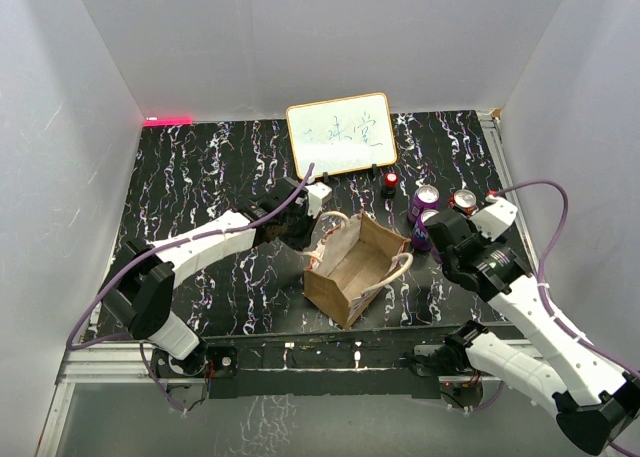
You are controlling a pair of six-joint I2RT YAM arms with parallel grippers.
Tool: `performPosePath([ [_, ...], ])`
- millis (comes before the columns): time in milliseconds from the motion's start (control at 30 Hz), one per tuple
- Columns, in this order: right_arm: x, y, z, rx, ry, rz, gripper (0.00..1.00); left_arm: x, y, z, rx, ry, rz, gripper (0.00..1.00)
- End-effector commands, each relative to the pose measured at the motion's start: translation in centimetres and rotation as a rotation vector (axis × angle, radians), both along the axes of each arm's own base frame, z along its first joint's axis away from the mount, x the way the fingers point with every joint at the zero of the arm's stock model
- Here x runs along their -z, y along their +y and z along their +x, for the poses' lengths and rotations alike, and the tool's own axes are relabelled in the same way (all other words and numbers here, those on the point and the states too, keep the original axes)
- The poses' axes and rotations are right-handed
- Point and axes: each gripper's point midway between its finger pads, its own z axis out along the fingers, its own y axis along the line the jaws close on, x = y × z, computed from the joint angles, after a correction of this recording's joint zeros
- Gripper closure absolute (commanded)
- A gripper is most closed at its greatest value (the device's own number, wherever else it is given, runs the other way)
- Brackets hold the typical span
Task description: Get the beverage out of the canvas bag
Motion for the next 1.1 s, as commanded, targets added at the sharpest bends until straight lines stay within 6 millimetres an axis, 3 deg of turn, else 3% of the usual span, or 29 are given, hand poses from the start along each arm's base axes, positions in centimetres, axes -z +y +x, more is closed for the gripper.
performPosePath([
  [0,0.5,0.2,-0.5,0.092,-0.061,0.138,0.92,-0.9,-0.4,0.2,0.011,-0.011,-0.006,0.98],
  [333,3.4,0.9,2.8,0.110,-0.033,0.025,0.92,-0.5,-0.2,0.3,0.003,-0.008,0.013,0.98],
  [700,7.1,1.4,3.2,0.116,0.028,0.008,0.88,-1.0,-0.3,0.2,0.008,-0.015,-0.005,0.98],
  [1067,8.0,1.0,3.3,0.112,0.055,0.005,0.87,-1.2,-0.1,0.3,0.004,-0.026,-0.004,0.98],
])
